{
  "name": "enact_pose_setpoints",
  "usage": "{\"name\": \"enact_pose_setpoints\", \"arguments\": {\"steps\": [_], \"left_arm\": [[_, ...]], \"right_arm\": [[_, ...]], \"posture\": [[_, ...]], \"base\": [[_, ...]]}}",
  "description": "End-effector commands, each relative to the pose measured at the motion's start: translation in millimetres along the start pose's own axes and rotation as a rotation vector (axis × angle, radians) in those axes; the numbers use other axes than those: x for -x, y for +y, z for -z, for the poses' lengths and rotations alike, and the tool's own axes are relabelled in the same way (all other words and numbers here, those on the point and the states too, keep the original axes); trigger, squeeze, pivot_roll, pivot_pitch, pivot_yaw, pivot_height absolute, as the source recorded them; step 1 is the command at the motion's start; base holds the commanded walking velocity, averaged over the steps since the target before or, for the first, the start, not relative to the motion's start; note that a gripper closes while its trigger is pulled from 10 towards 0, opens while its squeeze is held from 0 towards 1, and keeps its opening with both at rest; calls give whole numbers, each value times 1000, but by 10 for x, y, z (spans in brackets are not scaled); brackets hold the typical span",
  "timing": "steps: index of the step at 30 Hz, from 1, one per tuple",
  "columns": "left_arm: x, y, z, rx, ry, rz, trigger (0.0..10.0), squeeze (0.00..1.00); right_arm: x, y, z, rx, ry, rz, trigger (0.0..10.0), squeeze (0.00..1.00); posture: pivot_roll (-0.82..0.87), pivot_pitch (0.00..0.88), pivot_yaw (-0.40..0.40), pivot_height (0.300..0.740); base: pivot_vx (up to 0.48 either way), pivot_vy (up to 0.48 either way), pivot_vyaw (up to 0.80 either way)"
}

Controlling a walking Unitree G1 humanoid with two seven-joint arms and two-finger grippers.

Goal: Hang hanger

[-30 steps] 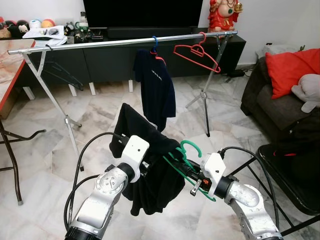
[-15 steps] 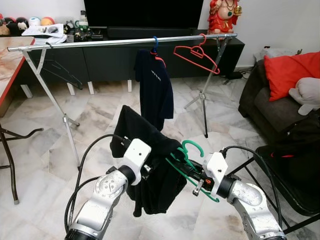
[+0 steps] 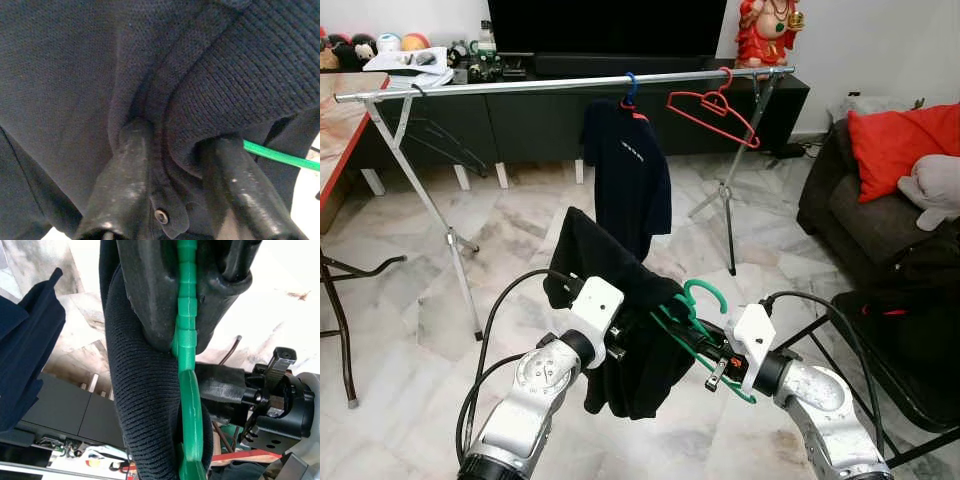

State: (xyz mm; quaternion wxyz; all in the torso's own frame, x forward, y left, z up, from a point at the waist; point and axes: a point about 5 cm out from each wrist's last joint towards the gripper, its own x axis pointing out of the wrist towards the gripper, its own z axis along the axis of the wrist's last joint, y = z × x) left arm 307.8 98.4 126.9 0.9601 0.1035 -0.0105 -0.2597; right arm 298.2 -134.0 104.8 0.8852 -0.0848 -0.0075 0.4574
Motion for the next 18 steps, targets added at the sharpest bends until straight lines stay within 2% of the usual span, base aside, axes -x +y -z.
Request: {"name": "enact_pose_setpoints", "arguments": {"steps": [1,11,18], "left_arm": [[-4,103,-26,-8,-8,-58,0,0],[-26,125,-54,-1,-29,-78,0,0],[6,169,-24,-9,-19,-106,0,0]], "right_arm": [[-3,-35,-128,32,-52,-2,0,0],[20,-48,-85,29,-32,10,0,0],[116,-66,62,45,59,21,0,0]], "posture": [[-29,87,-55,721],[-28,85,-56,721],[-30,82,-57,721]], "base": [[0,0,0],[0,0,0],[0,0,0]]}}
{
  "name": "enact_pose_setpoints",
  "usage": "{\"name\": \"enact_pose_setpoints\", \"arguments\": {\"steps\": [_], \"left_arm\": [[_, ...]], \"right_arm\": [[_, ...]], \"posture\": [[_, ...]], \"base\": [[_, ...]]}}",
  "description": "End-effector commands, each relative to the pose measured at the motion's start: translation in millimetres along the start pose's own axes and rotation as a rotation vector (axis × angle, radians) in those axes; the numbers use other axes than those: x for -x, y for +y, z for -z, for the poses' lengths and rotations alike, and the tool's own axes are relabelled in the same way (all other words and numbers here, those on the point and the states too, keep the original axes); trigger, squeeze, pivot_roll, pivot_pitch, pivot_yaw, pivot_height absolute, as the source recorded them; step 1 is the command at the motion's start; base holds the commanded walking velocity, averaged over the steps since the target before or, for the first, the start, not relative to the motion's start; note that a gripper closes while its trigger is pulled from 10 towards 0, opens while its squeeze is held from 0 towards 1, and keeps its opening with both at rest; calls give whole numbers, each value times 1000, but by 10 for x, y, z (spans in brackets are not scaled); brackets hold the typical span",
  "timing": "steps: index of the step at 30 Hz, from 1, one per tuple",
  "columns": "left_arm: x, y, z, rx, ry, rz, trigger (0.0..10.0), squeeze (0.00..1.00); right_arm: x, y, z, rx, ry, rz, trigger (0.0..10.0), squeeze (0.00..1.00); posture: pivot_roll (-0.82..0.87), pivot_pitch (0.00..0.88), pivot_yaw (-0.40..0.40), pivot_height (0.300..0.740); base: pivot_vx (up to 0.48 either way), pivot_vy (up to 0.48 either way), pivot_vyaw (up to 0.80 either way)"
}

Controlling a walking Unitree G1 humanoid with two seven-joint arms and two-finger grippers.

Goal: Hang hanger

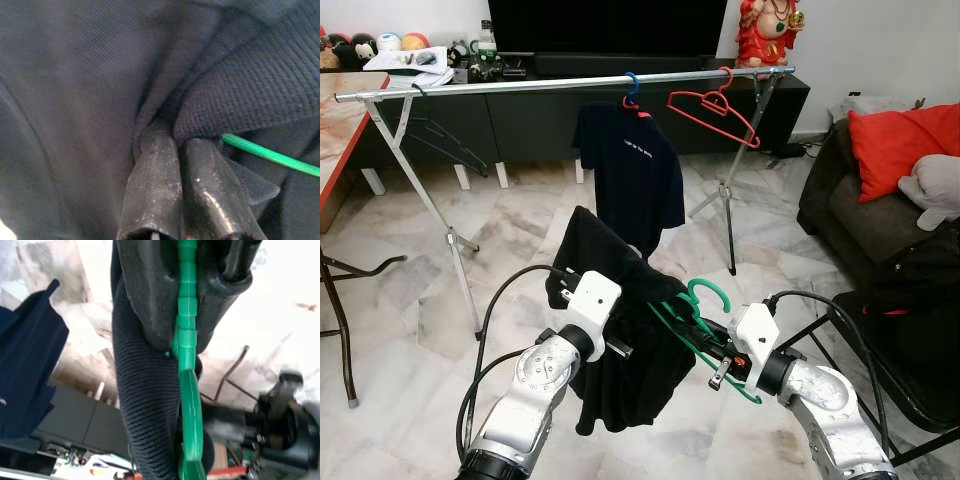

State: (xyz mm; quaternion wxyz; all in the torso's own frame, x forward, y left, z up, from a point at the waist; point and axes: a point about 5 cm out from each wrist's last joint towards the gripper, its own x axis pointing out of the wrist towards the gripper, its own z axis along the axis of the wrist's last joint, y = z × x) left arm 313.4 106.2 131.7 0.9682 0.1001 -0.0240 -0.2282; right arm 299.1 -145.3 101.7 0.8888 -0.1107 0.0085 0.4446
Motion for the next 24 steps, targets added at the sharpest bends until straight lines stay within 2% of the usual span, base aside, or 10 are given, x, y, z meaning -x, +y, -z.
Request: {"name": "enact_pose_setpoints", "arguments": {"steps": [1,13,14,19,20,24], "left_arm": [[11,72,5,-12,2,-41,0,0],[10,189,-25,-17,-11,-123,0,0],[17,217,-26,-20,-12,-137,0,0],[30,251,-17,-24,-8,-163,0,0],[36,256,-8,-26,-5,-172,0,0],[44,278,3,-29,2,-196,0,0]], "right_arm": [[42,-1,42,15,19,0,0,0],[115,17,224,41,129,-7,0,0],[150,18,303,53,185,-7,0,0],[246,19,494,85,321,4,0,0],[290,13,582,94,386,18,0,0],[331,23,651,98,425,18,0,0]], "posture": [[-30,82,-57,721],[-28,77,-54,721],[-29,77,-54,721],[-31,80,-54,721],[-32,80,-53,721],[-30,82,-54,721]], "base": [[0,0,0],[0,0,0],[0,0,0],[0,0,0],[0,0,0],[0,0,0]]}}
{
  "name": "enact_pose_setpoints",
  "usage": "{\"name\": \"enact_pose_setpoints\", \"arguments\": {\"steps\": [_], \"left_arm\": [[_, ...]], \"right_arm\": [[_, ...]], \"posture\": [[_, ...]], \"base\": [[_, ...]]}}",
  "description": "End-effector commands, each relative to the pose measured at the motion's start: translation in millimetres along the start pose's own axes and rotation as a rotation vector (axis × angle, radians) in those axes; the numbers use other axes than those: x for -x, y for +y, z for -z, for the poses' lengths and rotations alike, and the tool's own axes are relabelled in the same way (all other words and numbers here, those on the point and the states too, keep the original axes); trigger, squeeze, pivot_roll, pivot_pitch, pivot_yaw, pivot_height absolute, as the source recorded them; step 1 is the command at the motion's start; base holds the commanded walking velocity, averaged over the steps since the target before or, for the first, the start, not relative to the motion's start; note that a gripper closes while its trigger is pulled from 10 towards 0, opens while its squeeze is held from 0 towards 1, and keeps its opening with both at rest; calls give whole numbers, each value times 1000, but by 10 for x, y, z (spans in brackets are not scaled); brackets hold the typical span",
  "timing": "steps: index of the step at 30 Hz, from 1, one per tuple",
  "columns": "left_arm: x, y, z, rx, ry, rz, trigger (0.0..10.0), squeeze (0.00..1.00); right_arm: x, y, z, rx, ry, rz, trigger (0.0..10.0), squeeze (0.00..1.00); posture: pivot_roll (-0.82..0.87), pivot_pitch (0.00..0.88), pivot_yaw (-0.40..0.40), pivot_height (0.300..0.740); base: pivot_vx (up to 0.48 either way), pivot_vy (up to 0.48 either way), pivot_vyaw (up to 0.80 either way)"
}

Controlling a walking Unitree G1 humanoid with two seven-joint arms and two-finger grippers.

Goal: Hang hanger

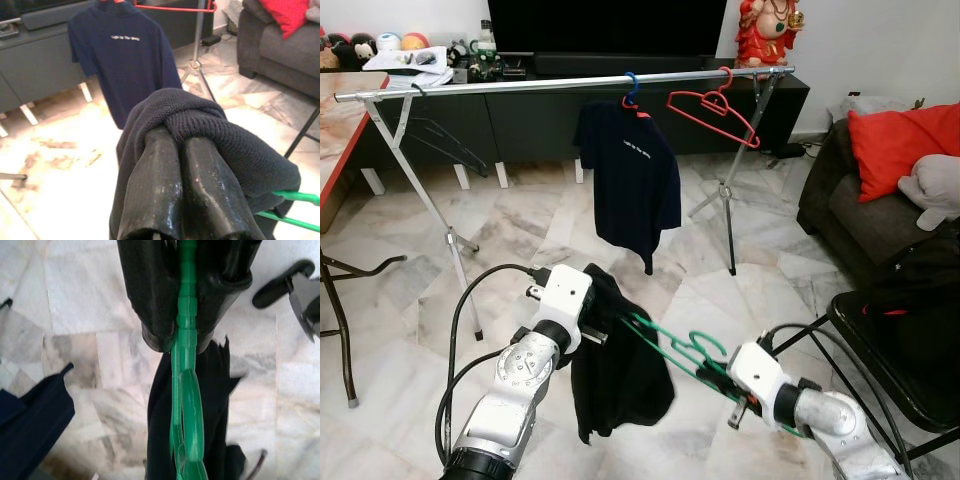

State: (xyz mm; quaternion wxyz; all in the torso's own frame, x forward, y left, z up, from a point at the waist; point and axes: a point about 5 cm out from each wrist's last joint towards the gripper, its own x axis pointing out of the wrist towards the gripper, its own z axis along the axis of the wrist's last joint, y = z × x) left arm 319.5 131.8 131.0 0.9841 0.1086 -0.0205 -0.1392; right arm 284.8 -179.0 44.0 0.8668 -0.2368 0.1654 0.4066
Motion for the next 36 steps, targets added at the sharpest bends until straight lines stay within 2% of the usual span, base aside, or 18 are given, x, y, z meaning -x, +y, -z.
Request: {"name": "enact_pose_setpoints", "arguments": {"steps": [1,4,9,10,13,18,20,21,24,25,28,30,31,32,33,34,35,36], "left_arm": [[-20,48,-52,-12,-23,-34,0,0],[-25,100,-37,-20,-12,-61,0,0],[-21,184,10,-32,15,-132,0,0],[-19,227,35,-32,26,-172,0,0],[8,337,101,-9,46,-276,0,0],[33,415,138,37,51,-352,0,0],[82,514,165,73,50,-421,0,0],[82,514,165,73,50,-421,0,0],[163,629,215,61,57,-478,0,0],[205,678,244,55,63,-503,0,0],[251,714,270,66,63,-520,0,0],[279,716,263,110,43,-527,0,0],[296,680,235,158,12,-505,0,0],[300,635,211,203,-14,-480,0,0],[303,607,193,234,-32,-463,0,0],[304,573,182,246,-42,-441,157,0],[301,522,163,264,-60,-402,1529,0],[299,456,144,270,-71,-354,10000,0]], "right_arm": [[38,20,46,2,5,-17,0,0],[85,56,-26,-14,-71,-88,0,0],[204,120,-50,-62,-113,-218,0,0],[269,170,-36,-74,-114,-288,0,0],[355,267,18,-90,-88,-365,0,0],[376,334,70,-77,-51,-393,0,0],[339,357,213,-71,48,-337,0,0],[339,357,213,-71,48,-337,0,0],[302,308,424,-88,206,-193,0,0],[278,241,515,-151,259,-60,0,0],[256,153,618,-250,306,145,0,0],[271,78,716,-353,344,346,0,0],[276,85,789,-445,334,482,0,0],[272,134,852,-529,330,541,3843,0],[268,176,895,-588,331,579,3843,0],[258,227,935,-620,344,601,10000,0],[247,287,975,-647,358,618,10000,0],[239,359,1018,-678,372,632,10000,0]], "posture": [[-30,82,-54,721],[-30,88,-51,721],[-37,89,-46,721],[-40,90,-45,721],[-45,93,-42,721],[-46,96,-39,721],[-41,99,-35,721],[-41,99,-35,721],[-36,103,-29,721],[-33,106,-25,721],[-36,108,-20,721],[-38,110,-15,721],[-30,114,-7,721],[-30,115,-4,721],[-31,115,-4,721],[-34,115,-1,721],[-35,115,4,721],[-36,115,5,721]], "base": [[0,0,0],[0,0,0],[0,0,0],[0,0,0],[0,0,0],[0,0,0],[0,0,0],[0,0,0],[0,0,0],[0,0,0],[0,0,0],[0,0,0],[0,0,0],[0,0,0],[0,0,0],[0,0,0],[0,0,0],[0,0,0]]}}
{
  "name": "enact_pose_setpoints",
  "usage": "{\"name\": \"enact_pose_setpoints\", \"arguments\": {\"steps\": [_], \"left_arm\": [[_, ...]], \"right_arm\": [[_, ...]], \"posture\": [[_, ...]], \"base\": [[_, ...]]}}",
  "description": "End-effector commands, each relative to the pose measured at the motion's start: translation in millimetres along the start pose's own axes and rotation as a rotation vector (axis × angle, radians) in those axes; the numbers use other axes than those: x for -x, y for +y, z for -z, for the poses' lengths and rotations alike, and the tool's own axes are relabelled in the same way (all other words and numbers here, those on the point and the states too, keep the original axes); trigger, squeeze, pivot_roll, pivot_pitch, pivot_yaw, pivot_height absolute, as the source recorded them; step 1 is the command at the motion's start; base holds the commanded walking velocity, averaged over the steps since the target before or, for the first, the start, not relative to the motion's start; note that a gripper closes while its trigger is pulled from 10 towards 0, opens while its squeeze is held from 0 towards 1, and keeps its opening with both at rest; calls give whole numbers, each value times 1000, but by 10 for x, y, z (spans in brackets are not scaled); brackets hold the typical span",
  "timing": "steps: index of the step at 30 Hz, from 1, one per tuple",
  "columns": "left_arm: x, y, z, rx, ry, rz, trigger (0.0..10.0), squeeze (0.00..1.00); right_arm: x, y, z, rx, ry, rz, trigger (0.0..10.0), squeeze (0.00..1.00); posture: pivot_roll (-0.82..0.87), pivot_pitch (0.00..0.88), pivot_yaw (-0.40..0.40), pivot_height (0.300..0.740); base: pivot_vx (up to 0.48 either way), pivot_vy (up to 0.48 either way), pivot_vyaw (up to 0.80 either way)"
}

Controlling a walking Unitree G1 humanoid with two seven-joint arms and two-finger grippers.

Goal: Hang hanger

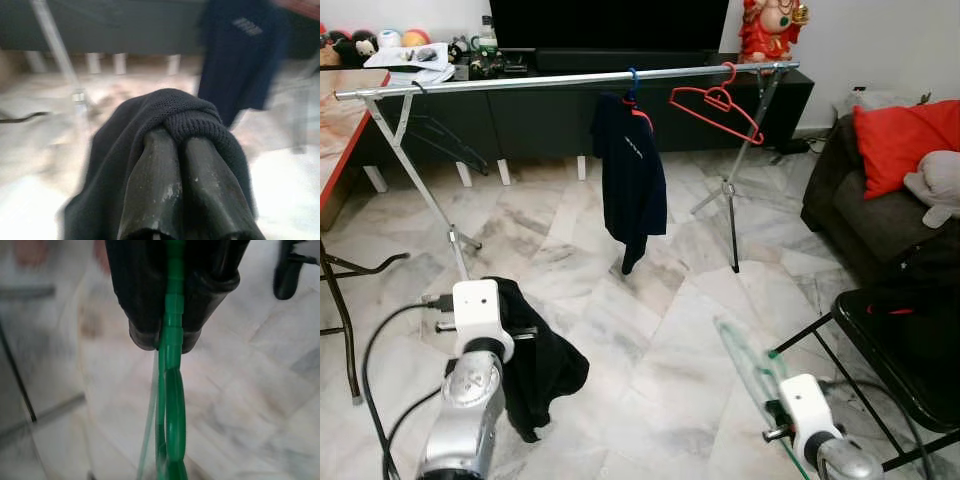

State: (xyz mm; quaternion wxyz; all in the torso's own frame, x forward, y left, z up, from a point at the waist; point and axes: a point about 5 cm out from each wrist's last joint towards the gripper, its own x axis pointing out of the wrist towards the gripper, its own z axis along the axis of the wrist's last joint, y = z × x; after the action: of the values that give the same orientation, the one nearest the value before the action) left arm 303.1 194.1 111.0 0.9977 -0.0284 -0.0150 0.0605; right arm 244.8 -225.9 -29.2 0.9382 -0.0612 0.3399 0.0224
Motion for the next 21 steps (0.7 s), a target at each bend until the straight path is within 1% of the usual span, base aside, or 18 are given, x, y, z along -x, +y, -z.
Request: {"name": "enact_pose_setpoints", "arguments": {"steps": [1,2,3,6,7,9,10,11,12,15,17,21], "left_arm": [[15,-135,-151,23,-81,96,10000,0],[79,-262,-161,63,-89,189,10000,0],[120,-343,-185,101,-100,251,10000,0],[130,-399,-222,93,-118,284,10000,0],[130,-405,-226,98,-119,290,10000,0],[132,-473,-292,78,-149,339,10000,0],[136,-501,-311,64,-153,357,10000,0],[155,-536,-346,74,-160,384,10000,0],[163,-539,-354,76,-159,388,10000,0],[199,-513,-325,78,-137,389,10000,0],[211,-503,-313,81,-129,389,10000,0],[216,-469,-301,67,-118,386,10000,0]], "right_arm": [[33,9,213,-61,59,48,10000,0],[59,86,375,-139,95,68,10000,0],[95,139,524,-187,136,94,10000,0],[167,210,745,-276,202,132,10000,0],[172,216,758,-276,205,135,10000,0],[234,231,896,-291,248,165,10000,0],[254,231,935,-316,253,181,10000,0],[276,227,972,-355,246,210,10000,0],[284,219,978,-375,236,228,10000,0],[295,218,989,-429,214,268,10000,0],[296,223,990,-438,210,276,10000,0],[289,241,983,-399,213,258,10000,0]], "posture": [[-36,115,5,721],[-35,115,8,721],[-34,114,9,721],[-31,106,9,721],[-31,106,9,721],[-20,107,9,721],[-17,107,10,721],[-17,106,18,721],[-20,107,19,721],[-32,106,31,721],[-34,103,36,721],[-30,94,46,721]], "base": [[0,0,0],[0,0,0],[0,0,0],[0,0,0],[0,0,0],[0,0,0],[0,0,0],[0,0,0],[0,0,0],[0,0,0],[0,0,0],[0,0,0]]}}
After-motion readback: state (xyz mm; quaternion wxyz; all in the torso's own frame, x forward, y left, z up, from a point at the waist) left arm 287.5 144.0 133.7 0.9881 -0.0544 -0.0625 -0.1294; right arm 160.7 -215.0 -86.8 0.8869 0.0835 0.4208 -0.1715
